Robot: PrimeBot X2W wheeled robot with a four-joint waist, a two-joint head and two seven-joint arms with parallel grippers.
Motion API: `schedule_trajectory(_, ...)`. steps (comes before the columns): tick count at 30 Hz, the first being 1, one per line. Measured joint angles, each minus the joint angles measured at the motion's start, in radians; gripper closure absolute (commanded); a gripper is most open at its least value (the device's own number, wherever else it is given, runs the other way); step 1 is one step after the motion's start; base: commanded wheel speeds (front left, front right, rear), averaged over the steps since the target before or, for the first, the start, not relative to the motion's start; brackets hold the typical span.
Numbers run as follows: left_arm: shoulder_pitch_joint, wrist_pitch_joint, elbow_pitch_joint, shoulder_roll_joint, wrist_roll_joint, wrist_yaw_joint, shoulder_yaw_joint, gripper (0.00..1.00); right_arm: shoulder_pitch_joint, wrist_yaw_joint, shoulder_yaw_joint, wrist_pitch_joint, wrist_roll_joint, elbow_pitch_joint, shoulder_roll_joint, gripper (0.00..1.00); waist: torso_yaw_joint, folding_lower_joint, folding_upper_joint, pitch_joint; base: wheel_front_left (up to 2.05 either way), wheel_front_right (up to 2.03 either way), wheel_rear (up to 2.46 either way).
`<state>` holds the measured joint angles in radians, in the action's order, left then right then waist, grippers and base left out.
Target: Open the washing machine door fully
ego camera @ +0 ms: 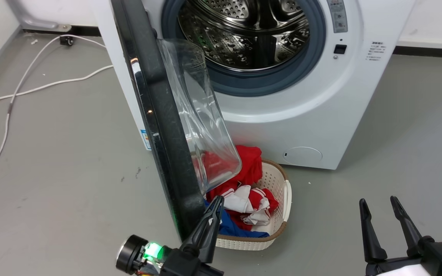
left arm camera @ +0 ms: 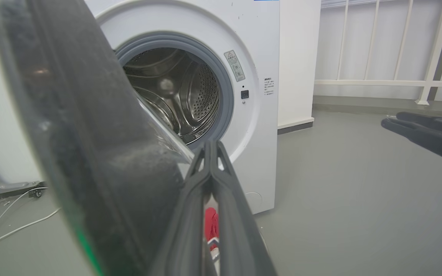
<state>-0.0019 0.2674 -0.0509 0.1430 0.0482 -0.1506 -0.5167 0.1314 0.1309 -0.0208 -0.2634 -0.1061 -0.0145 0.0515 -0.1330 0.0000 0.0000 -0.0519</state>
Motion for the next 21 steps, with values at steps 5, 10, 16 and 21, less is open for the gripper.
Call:
schedule_trajectory(5, 0.031, 0.005, -0.012, 0.005, 0.001, -0.009, 0.033, 1.0, 0.002, 0.0, 0.002, 0.0, 0.0, -0.001, 0.0, 0.0, -0.024, 0.0, 0.0, 0.006, 0.0, 0.0, 0.0)
schedule_trajectory(10, 0.054, 0.004, -0.017, 0.014, 0.01, -0.028, 0.09, 1.0, 0.009, 0.0, 0.002, 0.0, 0.0, 0.0, 0.0, 0.0, -0.048, 0.0, 0.0, 0.007, 0.0, 0.0, 0.0)
schedule_trajectory(16, 0.09, -0.002, -0.021, 0.041, 0.021, -0.061, 0.181, 1.0, 0.012, 0.0, -0.003, 0.0, 0.0, 0.002, 0.0, 0.0, -0.074, 0.0001, 0.0, 0.002, 0.0, 0.0, 0.0)
schedule_trajectory(21, 0.114, -0.002, -0.032, 0.045, 0.035, -0.08, 0.253, 1.0, 0.011, 0.0, -0.004, 0.0, 0.0, 0.003, -0.001, 0.0, -0.089, 0.0001, 0.0, -0.004, 0.0, 0.0, 0.0)
